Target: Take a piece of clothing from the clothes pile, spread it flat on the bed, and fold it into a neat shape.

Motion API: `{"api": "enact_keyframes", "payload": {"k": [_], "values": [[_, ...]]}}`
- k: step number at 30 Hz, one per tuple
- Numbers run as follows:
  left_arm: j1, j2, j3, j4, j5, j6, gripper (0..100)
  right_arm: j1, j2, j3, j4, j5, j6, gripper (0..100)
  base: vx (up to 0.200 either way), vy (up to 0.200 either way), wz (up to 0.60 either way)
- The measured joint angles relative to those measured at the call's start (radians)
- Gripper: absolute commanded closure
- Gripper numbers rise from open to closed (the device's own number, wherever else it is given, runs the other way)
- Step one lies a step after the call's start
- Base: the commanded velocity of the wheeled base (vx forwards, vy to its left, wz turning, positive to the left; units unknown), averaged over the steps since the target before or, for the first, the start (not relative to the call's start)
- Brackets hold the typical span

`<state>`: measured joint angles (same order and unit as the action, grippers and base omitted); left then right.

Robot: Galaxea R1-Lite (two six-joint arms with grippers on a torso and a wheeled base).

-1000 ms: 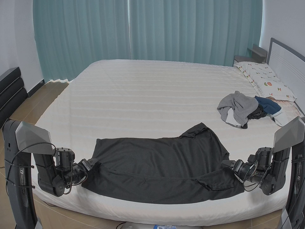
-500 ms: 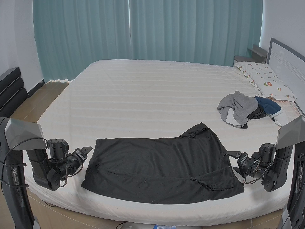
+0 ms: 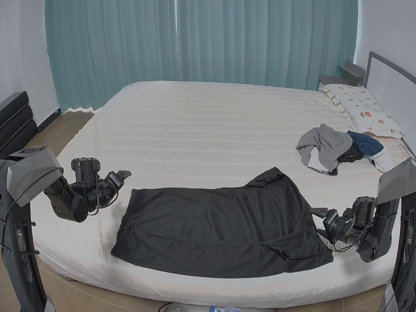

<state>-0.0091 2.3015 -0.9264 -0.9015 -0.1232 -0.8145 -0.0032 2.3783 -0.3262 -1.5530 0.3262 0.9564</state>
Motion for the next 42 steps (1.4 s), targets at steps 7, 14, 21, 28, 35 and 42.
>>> {"api": "enact_keyframes", "payload": {"k": [7, 14, 21, 28, 35, 42], "values": [[0.009, 0.113, -0.225, 0.136, -0.175, 0.058, 0, 0.004, 0.002, 0.004, 0.0, 0.0, -0.003, 0, 0.0, 0.0, 0.0], [0.006, 0.195, -0.295, 0.154, -0.197, 0.113, 0, 0.006, 0.004, 0.005, 0.0, 0.001, -0.004, 0, 0.0, 0.0, 0.0], [0.01, 0.229, -0.311, 0.15, -0.197, 0.128, 0, 0.006, 0.004, 0.004, 0.0, 0.0, -0.004, 0, 0.0, 0.0, 0.0], [-0.004, 0.251, -0.331, 0.148, -0.179, 0.13, 100, 0.006, 0.004, 0.003, 0.0, 0.0, -0.004, 0, 0.0, 0.0, 0.0], [-0.006, 0.26, -0.339, 0.148, -0.141, 0.129, 100, 0.006, 0.004, 0.003, 0.0, 0.0, -0.004, 0, 0.0, 0.0, 0.0], [-0.012, 0.267, -0.338, 0.031, -0.071, 0.125, 100, 0.006, 0.004, 0.001, 0.0, 0.0, -0.004, 0, 0.0, 0.0, 0.0]]}}
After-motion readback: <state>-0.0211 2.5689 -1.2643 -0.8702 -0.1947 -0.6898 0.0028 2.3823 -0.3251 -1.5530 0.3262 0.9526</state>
